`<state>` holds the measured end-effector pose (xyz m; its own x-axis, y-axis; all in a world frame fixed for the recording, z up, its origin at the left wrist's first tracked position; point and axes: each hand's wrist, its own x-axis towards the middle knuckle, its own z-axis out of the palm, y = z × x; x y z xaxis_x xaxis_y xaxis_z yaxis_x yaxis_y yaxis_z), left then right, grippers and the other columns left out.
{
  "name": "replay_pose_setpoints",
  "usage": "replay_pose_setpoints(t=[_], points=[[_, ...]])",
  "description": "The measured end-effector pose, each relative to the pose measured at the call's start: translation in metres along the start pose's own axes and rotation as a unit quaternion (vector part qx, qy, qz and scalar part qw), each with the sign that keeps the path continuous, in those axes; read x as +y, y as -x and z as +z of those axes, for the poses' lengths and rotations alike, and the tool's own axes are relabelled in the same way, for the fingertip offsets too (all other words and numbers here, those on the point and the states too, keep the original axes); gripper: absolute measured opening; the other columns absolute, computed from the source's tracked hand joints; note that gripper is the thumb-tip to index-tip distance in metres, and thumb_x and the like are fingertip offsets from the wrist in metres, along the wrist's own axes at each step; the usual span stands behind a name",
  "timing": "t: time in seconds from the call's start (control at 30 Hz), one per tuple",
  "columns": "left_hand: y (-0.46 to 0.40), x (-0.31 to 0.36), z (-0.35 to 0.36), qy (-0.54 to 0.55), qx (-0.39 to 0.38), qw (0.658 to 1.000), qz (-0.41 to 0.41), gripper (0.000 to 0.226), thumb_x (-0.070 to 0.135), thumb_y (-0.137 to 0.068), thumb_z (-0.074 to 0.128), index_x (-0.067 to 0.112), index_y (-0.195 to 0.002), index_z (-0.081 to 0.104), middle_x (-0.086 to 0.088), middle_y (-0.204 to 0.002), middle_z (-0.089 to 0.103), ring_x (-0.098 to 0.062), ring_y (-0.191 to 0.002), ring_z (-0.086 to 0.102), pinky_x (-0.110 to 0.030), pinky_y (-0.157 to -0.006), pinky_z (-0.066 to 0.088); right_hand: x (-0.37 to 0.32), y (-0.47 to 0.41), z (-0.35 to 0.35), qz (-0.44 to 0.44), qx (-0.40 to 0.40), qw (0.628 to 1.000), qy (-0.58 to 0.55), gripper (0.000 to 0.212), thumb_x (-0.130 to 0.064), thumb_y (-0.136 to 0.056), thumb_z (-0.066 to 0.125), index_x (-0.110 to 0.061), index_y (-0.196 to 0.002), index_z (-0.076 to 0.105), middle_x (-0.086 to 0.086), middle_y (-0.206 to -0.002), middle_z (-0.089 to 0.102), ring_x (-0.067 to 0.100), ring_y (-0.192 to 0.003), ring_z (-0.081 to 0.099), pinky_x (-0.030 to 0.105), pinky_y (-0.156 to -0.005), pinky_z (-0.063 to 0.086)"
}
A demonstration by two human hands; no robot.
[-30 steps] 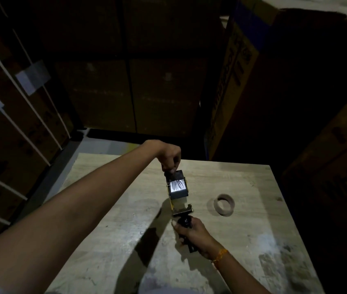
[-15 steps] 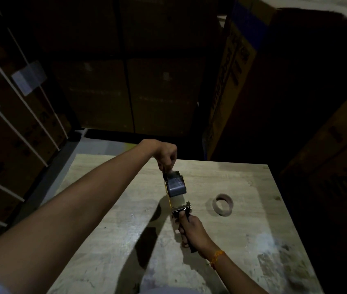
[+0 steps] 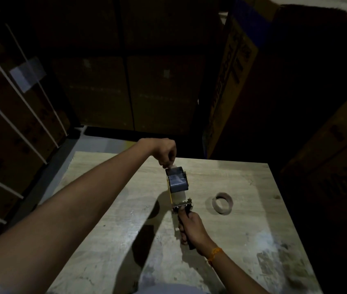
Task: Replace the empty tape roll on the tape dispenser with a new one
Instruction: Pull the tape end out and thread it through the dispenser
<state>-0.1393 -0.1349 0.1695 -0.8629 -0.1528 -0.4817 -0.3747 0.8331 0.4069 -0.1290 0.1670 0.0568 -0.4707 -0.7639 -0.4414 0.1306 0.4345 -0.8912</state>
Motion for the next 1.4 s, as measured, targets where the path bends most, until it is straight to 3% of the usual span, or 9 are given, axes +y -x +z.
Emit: replay_pose_setpoints(t=[0.07,0.23,0.53,0.63,0.8,0.93,1.1,1.27,1.4], points=[[0.000,-0.001,0.000,0.015,0.008,1.000,-0.007,0.004,0.007,-0.090,0.079,0.009,-0.093,0.077,-0.001,-0.083,0.078,-0.010,-0.073,0.076,-0.026,-0.068,0.062,0.001,0.001,-0.001,0.001,-0.004,1.000,0.000,0.058,-0.069,-0.091,0.047,-0.020,-0.060,0.045,0.001,-0.049,0.042,0.016,-0.037,0.040,0.023,-0.042,0.035],[0.001,-0.003,-0.004,0.031,0.014,0.999,-0.038,0.019,0.008,-0.083,0.085,0.002,-0.099,0.078,-0.012,-0.091,0.081,-0.020,-0.082,0.081,-0.026,-0.066,0.065,0.004,0.007,-0.001,0.011,-0.009,1.000,0.021,0.058,-0.071,-0.090,0.048,-0.023,-0.056,0.046,0.001,-0.049,0.044,0.017,-0.037,0.040,0.022,-0.042,0.034],[-0.005,-0.007,-0.001,-0.049,-0.017,0.993,-0.105,0.040,0.025,-0.064,0.100,0.013,-0.097,0.080,-0.004,-0.099,0.077,-0.024,-0.097,0.073,-0.045,-0.087,0.065,-0.006,0.016,0.006,0.008,-0.040,0.999,0.013,0.058,-0.060,-0.099,0.049,-0.018,-0.058,0.046,0.003,-0.049,0.044,0.017,-0.036,0.042,0.024,-0.042,0.036],[-0.004,-0.008,-0.002,-0.070,-0.027,0.991,-0.114,0.044,0.027,-0.064,0.099,0.011,-0.101,0.079,-0.006,-0.103,0.078,-0.023,-0.099,0.073,-0.044,-0.090,0.064,-0.006,0.017,0.006,0.011,-0.045,0.999,0.015,0.057,-0.058,-0.099,0.050,-0.017,-0.059,0.048,0.004,-0.050,0.046,0.018,-0.037,0.042,0.024,-0.042,0.037],[-0.003,-0.010,-0.005,-0.087,0.001,0.989,-0.120,0.032,0.016,-0.072,0.095,0.007,-0.099,0.080,-0.009,-0.101,0.079,-0.024,-0.098,0.075,-0.041,-0.088,0.064,-0.008,0.021,0.007,0.003,-0.044,0.999,0.019,0.057,-0.062,-0.095,0.054,-0.018,-0.059,0.048,0.006,-0.050,0.046,0.017,-0.036,0.042,0.023,-0.041,0.035],[0.001,-0.011,-0.007,-0.093,0.016,0.988,-0.122,0.036,0.020,-0.067,0.099,0.009,-0.096,0.080,-0.006,-0.098,0.078,-0.022,-0.093,0.072,-0.039,-0.083,0.064,-0.010,0.023,0.009,0.000,-0.044,0.999,0.026,0.059,-0.061,-0.097,0.054,-0.023,-0.052,0.046,0.006,-0.047,0.044,0.017,-0.035,0.041,0.022,-0.041,0.035],[0.001,-0.019,-0.001,-0.091,0.031,0.988,-0.122,0.030,0.017,-0.075,0.093,0.010,-0.100,0.078,-0.007,-0.100,0.078,-0.023,-0.094,0.074,-0.041,-0.084,0.064,-0.013,0.020,0.011,0.031,-0.023,0.999,0.002,0.058,-0.066,-0.093,0.053,-0.018,-0.062,0.046,0.002,-0.050,0.045,0.017,-0.036,0.041,0.022,-0.041,0.034],[0.004,-0.023,-0.002,0.015,0.048,0.992,-0.118,0.023,0.025,-0.094,0.077,0.006,-0.106,0.074,-0.011,-0.100,0.079,-0.028,-0.091,0.078,-0.042,-0.083,0.064,-0.013,0.017,0.008,0.054,-0.012,0.998,-0.030,0.060,-0.074,-0.080,0.056,-0.018,-0.061,0.045,0.002,-0.051,0.043,0.017,-0.037,0.038,0.022,-0.042,0.033],[0.008,-0.017,-0.006,0.199,0.010,0.962,-0.186,0.056,0.052,-0.099,0.062,-0.002,-0.112,0.070,-0.018,-0.098,0.080,-0.026,-0.083,0.079,-0.038,-0.069,0.064,-0.012,0.016,0.007,0.072,-0.011,0.996,-0.046,0.060,-0.075,-0.080,0.057,-0.019,-0.063,0.043,0.003,-0.052,0.042,0.017,-0.038,0.037,0.023,-0.043,0.032]])
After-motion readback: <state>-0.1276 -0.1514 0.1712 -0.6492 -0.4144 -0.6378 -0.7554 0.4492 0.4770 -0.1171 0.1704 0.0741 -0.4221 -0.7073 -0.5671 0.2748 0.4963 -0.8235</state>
